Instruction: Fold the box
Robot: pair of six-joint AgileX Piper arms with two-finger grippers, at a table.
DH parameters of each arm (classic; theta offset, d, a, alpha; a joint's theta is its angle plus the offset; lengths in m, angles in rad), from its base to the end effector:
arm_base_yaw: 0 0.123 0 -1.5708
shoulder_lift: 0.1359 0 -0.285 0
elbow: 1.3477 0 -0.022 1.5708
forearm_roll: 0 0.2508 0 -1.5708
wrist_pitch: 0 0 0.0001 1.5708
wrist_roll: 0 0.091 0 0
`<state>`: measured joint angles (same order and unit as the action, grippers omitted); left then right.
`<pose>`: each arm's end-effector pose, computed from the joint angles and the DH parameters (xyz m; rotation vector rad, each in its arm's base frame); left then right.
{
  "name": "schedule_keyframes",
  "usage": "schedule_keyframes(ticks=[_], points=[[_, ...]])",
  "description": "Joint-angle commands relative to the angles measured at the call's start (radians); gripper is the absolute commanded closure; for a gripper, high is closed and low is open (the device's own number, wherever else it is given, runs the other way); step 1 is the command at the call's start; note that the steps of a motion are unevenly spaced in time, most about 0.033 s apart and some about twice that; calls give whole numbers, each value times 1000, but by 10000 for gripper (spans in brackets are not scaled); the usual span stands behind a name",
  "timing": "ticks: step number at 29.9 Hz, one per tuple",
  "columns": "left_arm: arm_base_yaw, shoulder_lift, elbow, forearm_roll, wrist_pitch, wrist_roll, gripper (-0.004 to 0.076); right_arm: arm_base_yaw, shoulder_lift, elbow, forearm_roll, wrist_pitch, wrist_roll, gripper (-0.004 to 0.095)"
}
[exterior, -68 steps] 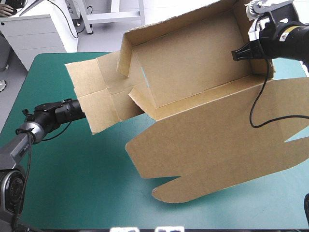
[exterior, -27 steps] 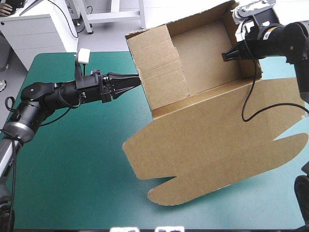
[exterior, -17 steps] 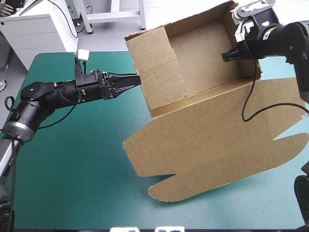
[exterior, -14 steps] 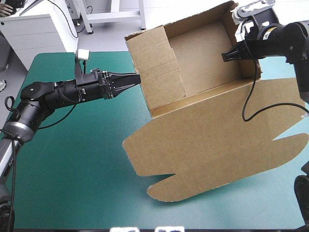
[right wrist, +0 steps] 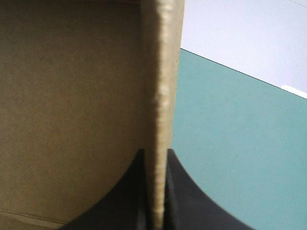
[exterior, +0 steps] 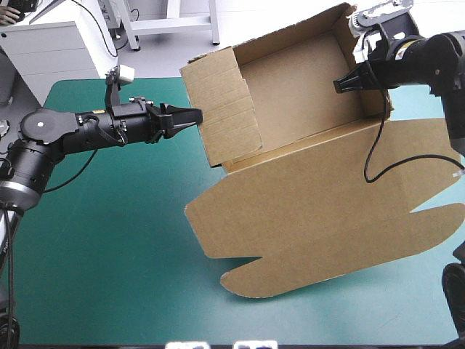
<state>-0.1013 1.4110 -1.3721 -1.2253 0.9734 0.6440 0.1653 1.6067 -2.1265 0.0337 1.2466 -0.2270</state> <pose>0.2862 -0.1003 0.4190 0.3475 1.9731 -1.1739 0.3103 0.0547 0.5106 -0.4364 2.1663 0.0070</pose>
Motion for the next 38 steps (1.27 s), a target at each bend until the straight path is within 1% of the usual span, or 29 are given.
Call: schedule_keyframes(ticks=[1, 6, 10, 12, 16, 20, 25, 28, 31, 35, 38], points=[[-6, -34, -51, -12, -59, -80, 360, -1, -38, -27, 32, 5, 11, 924], [-78, -34, -74, 0, -115, -95, 360, 20, -35, -27, 24, 0, 11, 924], [-167, -34, -99, 36, -208, -101, 360, 41, -31, -27, 16, -2, 11, 924], [-199, -34, -114, 118, -241, -172, 360, 48, -27, -27, 9, 2, 11, 924], [-224, -34, -135, 306, -240, -363, 362, 50, -18, -27, 9, 2, 24, 924], [-226, -34, -147, 363, -249, -467, 366, 68, -17, -27, 9, 2, 28, 924], [-226, -34, -161, 504, -230, -600, 384, 134, -17, -27, -72, 0, 74, 924], [-226, -32, -166, 617, -225, -681, 419, 188, -17, -27, -116, -19, 117, 924], [-226, -30, -167, 679, -227, -722, 442, 227, -15, -27, -127, -29, 157, 924], [-226, 0, -168, 704, -229, -729, 444, 276, 4, -27, -122, -36, 195, 924], [-233, 43, -171, 711, -215, -729, 444, 314, 23, -27, -122, -41, 195, 924]])
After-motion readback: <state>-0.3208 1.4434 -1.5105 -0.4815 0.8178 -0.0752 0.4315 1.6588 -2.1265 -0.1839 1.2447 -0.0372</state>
